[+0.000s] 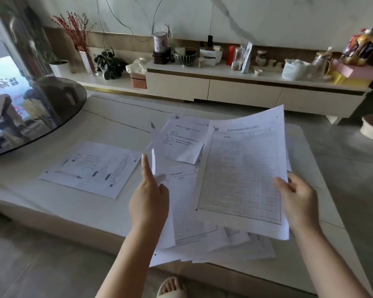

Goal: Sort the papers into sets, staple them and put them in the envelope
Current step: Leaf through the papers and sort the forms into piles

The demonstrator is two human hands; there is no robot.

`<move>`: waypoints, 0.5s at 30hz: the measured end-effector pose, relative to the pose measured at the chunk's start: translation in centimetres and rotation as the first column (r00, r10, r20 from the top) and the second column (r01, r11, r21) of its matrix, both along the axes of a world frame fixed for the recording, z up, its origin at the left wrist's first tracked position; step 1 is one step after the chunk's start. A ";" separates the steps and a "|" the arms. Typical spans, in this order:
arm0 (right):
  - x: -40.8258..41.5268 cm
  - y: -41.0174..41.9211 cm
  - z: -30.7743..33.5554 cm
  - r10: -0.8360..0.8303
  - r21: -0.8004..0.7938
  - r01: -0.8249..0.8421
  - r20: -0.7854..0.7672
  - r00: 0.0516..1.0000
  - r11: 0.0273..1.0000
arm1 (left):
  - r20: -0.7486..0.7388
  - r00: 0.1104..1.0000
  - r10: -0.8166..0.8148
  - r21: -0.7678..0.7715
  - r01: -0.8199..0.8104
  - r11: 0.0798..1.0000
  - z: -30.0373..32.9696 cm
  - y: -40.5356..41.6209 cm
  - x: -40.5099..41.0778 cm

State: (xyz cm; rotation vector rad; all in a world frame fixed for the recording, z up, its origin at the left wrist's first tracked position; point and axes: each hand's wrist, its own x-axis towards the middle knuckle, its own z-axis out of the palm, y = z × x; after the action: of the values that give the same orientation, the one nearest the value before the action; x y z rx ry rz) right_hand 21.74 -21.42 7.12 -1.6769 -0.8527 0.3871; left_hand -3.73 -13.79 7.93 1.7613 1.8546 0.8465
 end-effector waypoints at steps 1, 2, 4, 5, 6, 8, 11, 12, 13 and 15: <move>-0.9 0.5 -0.6 0.037 -0.024 -0.038 -0.024 0.999 0.999 | -0.046 0.999 0.017 0.021 -0.016 1.000 0.1 0.0 -0.4; -1.7 1.0 -1.2 0.075 -0.045 -0.077 -0.043 0.996 0.996 | -0.099 0.995 0.023 0.050 -0.018 0.999 0.0 0.1 -1.0; -3.0 2.0 -2.5 0.143 -0.089 -0.148 -0.054 0.988 0.985 | -0.213 0.977 0.022 0.114 0.002 0.994 -0.3 0.2 -1.8; -3.7 2.4 -3.1 0.173 -0.104 -0.180 -0.071 0.982 0.978 | -0.263 0.965 0.023 0.138 0.014 0.990 -0.5 0.3 -2.1; -4.2 2.9 -3.9 0.201 -0.123 -0.213 -0.102 0.974 0.969 | -0.302 0.953 0.023 0.152 0.025 0.988 -0.7 0.3 -2.2; -5.5 3.7 -5.4 0.248 -0.151 -0.279 -0.197 0.948 0.948 | -0.365 0.931 0.004 0.146 0.053 0.988 -1.2 0.5 -1.8; -7.4 4.7 -6.9 0.266 -0.173 -0.339 -0.345 0.900 0.925 | -0.403 0.912 -0.081 0.038 0.105 0.994 -2.4 0.7 -0.2; -7.9 5.1 -7.3 0.269 -0.192 -0.357 -0.371 0.889 0.914 | -0.408 0.905 -0.118 -0.001 0.129 0.992 -3.2 0.7 0.4; -8.4 5.4 -7.6 0.271 -0.214 -0.371 -0.387 0.882 0.903 | -0.404 0.901 -0.157 -0.042 0.154 0.987 -4.0 0.8 1.1; -9.0 6.1 -8.0 0.272 -0.279 -0.391 -0.381 0.883 0.877 | -0.352 0.908 -0.226 -0.130 0.191 0.973 -5.3 1.0 2.5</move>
State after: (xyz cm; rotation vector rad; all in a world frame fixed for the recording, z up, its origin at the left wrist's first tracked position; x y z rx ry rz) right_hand 12.69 -15.36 -0.93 -1.7112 -0.8548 1.0902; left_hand -1.21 -12.83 2.64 2.1218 1.8403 0.3614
